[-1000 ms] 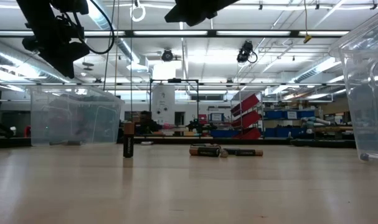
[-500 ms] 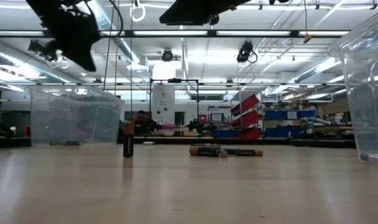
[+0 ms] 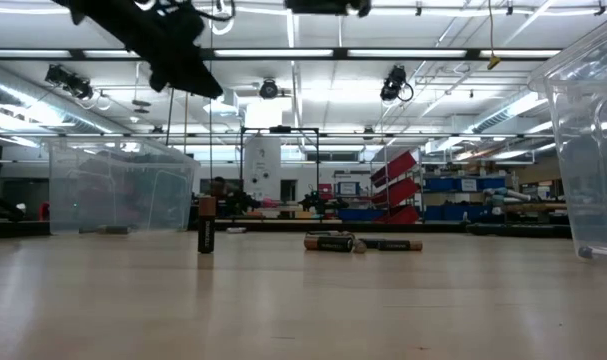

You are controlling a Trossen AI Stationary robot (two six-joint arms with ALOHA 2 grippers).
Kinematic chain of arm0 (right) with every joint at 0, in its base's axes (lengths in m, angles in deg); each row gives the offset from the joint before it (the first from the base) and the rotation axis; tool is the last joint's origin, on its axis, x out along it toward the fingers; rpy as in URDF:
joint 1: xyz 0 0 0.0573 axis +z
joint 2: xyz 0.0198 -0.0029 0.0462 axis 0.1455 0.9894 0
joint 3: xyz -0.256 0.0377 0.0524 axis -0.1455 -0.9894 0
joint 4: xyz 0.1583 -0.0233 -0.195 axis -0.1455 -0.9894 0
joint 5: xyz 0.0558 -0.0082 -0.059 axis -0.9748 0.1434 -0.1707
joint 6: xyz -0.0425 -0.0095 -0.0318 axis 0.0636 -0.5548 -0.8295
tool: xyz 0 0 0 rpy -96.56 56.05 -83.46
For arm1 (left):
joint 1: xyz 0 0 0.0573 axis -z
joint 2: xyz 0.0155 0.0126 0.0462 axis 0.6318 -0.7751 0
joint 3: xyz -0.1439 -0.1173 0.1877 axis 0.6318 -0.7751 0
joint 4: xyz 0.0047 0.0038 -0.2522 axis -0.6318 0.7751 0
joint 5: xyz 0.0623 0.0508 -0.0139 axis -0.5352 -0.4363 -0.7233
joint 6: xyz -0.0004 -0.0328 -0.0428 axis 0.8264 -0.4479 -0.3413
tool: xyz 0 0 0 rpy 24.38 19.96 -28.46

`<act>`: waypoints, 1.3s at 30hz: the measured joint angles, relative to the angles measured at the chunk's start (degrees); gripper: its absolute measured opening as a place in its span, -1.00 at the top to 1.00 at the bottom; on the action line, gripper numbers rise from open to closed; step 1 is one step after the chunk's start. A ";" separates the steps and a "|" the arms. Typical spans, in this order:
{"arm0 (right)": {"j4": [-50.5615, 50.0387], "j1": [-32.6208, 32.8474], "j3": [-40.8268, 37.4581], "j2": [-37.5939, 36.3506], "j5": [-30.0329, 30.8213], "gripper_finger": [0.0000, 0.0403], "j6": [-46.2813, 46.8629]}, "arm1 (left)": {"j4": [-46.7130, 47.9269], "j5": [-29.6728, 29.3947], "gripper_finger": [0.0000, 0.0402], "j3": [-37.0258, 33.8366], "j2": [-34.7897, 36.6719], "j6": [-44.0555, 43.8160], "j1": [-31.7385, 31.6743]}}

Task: Sort batteries
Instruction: Put the black and silver battery into the bottom transparent bin

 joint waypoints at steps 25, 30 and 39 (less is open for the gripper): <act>-29.97 2.10 0.00 -13.14 0.25 0.98 17.11 | -12.02 -9.66 0.53 4.47 -31.77 1.81 -1.66; -29.83 2.10 0.00 -13.14 0.23 1.00 17.09 | -2.94 -9.39 0.65 12.35 -38.26 5.46 -4.03; -31.50 2.19 0.00 -13.14 0.15 1.00 17.17 | 4.98 6.55 0.79 18.18 -45.13 12.86 -13.91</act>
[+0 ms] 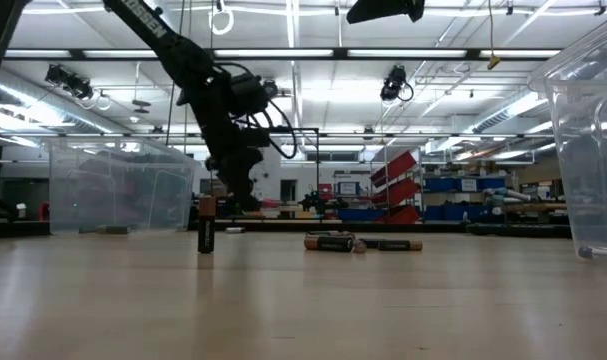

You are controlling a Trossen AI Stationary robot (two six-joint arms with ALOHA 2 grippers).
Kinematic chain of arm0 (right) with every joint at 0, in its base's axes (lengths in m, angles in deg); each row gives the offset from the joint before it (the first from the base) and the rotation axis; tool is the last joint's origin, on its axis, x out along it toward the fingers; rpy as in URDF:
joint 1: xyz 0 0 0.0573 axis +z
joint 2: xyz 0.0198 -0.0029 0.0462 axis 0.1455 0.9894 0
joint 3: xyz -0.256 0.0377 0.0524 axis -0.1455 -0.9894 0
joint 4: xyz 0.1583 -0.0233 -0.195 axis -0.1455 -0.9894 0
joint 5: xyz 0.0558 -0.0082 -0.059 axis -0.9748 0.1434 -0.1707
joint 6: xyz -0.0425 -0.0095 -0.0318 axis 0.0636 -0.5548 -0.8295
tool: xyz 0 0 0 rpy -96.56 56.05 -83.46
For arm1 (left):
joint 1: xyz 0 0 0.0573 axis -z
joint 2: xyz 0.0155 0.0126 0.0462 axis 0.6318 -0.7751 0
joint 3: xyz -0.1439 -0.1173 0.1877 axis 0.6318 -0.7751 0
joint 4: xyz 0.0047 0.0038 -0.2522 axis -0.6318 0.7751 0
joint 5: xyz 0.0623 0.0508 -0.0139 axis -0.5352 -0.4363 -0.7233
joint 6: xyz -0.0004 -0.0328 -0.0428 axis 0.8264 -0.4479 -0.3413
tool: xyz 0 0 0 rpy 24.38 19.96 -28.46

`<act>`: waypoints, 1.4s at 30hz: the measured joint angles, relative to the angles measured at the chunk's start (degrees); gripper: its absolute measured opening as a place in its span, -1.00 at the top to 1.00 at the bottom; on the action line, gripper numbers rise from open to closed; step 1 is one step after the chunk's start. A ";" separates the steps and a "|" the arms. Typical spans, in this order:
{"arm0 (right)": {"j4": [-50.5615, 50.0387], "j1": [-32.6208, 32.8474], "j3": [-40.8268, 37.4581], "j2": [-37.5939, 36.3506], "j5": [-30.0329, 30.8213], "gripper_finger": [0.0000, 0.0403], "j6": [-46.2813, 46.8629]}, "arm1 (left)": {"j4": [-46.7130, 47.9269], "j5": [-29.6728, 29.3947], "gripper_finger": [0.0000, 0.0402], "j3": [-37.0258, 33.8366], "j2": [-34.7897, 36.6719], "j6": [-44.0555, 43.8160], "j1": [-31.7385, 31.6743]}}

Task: Sort batteries
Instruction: Put the black and silver battery into the bottom transparent bin

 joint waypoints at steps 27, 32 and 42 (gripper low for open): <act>-3.80 0.01 -0.02 0.00 -0.57 1.00 0.24 | -0.32 3.75 0.72 0.04 -4.01 1.56 -7.59; -3.82 0.02 -0.02 0.00 -0.58 0.99 0.37 | -1.58 2.85 0.65 0.04 -6.28 1.35 -7.55; -3.82 0.02 -0.02 0.00 -0.59 1.00 0.35 | -3.59 2.31 0.43 0.04 -7.64 2.57 -7.55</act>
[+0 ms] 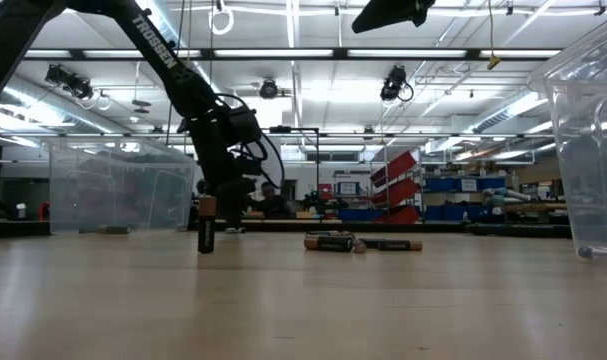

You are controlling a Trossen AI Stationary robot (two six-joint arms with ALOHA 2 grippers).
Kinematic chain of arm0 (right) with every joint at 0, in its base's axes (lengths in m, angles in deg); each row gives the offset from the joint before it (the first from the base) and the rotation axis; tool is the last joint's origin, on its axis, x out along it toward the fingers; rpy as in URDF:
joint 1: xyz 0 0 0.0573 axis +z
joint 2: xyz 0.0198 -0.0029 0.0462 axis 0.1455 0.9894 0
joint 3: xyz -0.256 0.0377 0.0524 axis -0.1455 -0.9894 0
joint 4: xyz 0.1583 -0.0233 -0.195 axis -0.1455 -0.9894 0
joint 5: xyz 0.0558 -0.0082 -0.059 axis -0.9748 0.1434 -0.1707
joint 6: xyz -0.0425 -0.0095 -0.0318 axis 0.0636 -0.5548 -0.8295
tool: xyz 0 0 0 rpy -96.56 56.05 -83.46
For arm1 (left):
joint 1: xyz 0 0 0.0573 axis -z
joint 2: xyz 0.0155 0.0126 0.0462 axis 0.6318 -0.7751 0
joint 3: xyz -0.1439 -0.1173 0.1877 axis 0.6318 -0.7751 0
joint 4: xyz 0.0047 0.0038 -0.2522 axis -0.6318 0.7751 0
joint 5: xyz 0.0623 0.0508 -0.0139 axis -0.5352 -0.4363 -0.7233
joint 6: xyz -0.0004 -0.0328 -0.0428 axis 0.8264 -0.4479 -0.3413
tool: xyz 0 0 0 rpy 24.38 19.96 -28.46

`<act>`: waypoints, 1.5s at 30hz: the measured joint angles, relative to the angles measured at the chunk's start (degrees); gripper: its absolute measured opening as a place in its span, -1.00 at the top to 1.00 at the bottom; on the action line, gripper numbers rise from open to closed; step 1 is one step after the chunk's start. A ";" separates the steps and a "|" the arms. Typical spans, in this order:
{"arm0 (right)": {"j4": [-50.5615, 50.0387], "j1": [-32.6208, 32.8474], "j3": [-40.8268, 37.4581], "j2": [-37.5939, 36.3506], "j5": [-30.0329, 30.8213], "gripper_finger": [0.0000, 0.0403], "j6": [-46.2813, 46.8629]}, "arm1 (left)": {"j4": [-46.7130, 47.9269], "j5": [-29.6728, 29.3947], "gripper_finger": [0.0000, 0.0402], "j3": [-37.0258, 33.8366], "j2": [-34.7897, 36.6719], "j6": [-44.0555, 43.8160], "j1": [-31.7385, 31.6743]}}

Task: Sort batteries
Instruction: Put the black and silver battery into the bottom transparent bin

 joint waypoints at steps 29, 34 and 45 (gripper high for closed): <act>-0.72 0.04 0.00 0.02 -0.46 1.00 0.00 | -0.99 5.65 0.61 0.15 -3.02 0.25 -0.55; -0.74 0.04 -0.01 0.02 -0.46 0.99 -0.03 | -0.72 5.92 0.89 0.11 -3.04 0.28 0.26; -0.59 0.09 -0.49 0.02 -0.48 1.00 0.89 | 0.02 6.46 0.98 -0.11 -1.61 0.50 3.32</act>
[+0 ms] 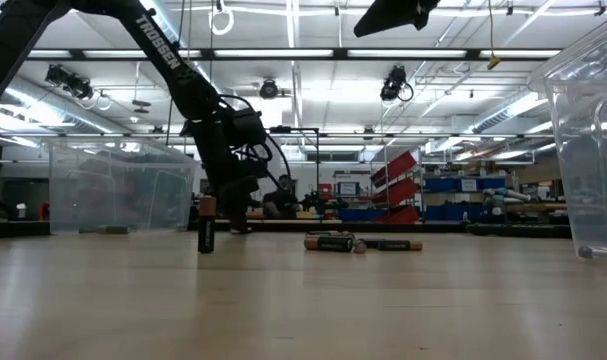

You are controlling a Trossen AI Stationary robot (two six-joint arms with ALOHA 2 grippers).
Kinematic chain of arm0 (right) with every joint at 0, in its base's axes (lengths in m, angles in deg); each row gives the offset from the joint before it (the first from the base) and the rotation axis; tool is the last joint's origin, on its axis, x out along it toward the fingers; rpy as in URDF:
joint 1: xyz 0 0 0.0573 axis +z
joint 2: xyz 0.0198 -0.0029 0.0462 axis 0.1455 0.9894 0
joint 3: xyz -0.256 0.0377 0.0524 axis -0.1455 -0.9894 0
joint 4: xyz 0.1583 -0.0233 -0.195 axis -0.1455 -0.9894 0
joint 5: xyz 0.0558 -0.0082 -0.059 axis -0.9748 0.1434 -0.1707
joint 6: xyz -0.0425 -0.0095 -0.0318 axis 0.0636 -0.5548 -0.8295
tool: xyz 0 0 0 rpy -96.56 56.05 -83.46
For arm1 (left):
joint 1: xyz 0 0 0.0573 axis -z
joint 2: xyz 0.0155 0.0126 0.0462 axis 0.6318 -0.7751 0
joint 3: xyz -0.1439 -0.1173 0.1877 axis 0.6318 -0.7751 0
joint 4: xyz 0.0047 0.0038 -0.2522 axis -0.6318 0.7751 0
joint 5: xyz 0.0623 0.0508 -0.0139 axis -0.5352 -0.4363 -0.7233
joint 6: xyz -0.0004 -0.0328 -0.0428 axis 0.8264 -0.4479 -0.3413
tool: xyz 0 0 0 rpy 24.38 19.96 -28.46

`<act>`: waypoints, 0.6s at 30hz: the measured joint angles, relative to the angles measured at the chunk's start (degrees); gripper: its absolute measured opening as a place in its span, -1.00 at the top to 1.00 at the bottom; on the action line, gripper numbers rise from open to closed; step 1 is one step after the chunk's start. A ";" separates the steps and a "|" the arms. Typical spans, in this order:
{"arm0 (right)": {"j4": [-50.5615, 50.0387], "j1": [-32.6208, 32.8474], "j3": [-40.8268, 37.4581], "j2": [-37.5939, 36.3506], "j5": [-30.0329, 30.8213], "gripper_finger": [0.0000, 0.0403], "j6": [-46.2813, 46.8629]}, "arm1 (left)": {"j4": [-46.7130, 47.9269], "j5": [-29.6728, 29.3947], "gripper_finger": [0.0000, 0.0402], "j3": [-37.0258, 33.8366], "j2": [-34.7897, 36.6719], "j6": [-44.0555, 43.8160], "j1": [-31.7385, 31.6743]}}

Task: Sort batteries
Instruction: Put the black and silver battery into the bottom transparent bin

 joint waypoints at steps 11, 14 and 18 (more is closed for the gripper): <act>8.89 0.00 -7.80 0.02 -0.15 1.00 0.54 | -1.11 13.60 0.99 -0.19 4.96 2.20 3.77; 13.02 0.00 -9.60 0.02 -0.13 0.99 -0.92 | -2.94 15.42 0.99 -0.15 6.69 4.66 5.47; 19.04 0.33 -13.23 0.02 -0.19 1.00 -4.15 | -5.86 20.13 0.99 -0.13 9.27 7.32 7.84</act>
